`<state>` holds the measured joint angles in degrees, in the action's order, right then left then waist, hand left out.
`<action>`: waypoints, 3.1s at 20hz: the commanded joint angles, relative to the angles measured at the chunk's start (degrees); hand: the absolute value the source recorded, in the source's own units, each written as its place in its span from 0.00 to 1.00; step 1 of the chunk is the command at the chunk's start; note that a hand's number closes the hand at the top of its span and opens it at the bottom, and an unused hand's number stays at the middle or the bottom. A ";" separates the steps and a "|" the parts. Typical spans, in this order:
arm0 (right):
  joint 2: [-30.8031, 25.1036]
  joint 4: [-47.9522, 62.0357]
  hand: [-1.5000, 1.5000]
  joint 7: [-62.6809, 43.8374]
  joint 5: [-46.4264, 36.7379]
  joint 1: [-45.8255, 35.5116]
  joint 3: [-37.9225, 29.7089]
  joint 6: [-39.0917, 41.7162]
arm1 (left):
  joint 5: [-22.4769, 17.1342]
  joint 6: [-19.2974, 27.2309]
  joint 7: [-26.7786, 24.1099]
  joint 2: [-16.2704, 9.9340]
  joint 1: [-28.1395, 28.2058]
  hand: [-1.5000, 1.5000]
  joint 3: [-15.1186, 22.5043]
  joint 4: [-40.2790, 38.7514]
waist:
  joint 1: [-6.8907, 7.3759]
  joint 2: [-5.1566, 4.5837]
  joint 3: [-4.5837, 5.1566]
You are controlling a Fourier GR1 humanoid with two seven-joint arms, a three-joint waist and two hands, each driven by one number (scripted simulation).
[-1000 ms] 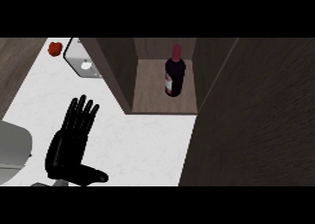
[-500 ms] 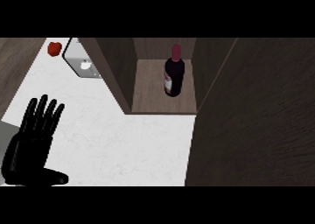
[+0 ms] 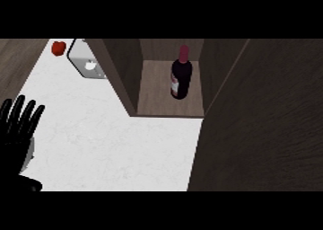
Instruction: Pick up the wine, place it into the cabinet and close the cabinet
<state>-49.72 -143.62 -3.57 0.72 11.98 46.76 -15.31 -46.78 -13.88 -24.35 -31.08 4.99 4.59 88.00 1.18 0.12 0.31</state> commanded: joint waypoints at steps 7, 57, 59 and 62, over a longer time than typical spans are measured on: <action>12.22 -6.81 1.00 -7.46 4.97 -7.68 3.52 0.19 | -2.56 -3.74 1.49 -2.75 -2.15 0.00 -3.12 -2.11 | 1.69 -0.52 0.12; 45.86 78.16 1.00 -4.71 17.53 -65.38 -29.73 11.22 | -0.89 -8.60 6.77 0.74 -4.73 0.00 -11.67 -7.34 | -0.61 -0.38 -0.32; 43.97 78.69 1.00 -3.00 16.90 -64.14 -30.19 12.19 | -1.03 -11.47 6.53 -0.91 -2.20 0.00 -12.39 -6.86 | -0.32 -0.40 -0.32; 45.57 81.52 1.00 -4.83 16.26 -69.69 -31.68 10.26 | 0.57 -12.24 5.54 -0.47 -2.89 0.00 -12.17 -8.82 | -0.25 -0.47 -0.24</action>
<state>-0.77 -69.46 -7.86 18.65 -55.26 19.81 -3.29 -47.13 -24.87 -18.47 -31.38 2.17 -7.43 80.56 1.49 1.73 0.43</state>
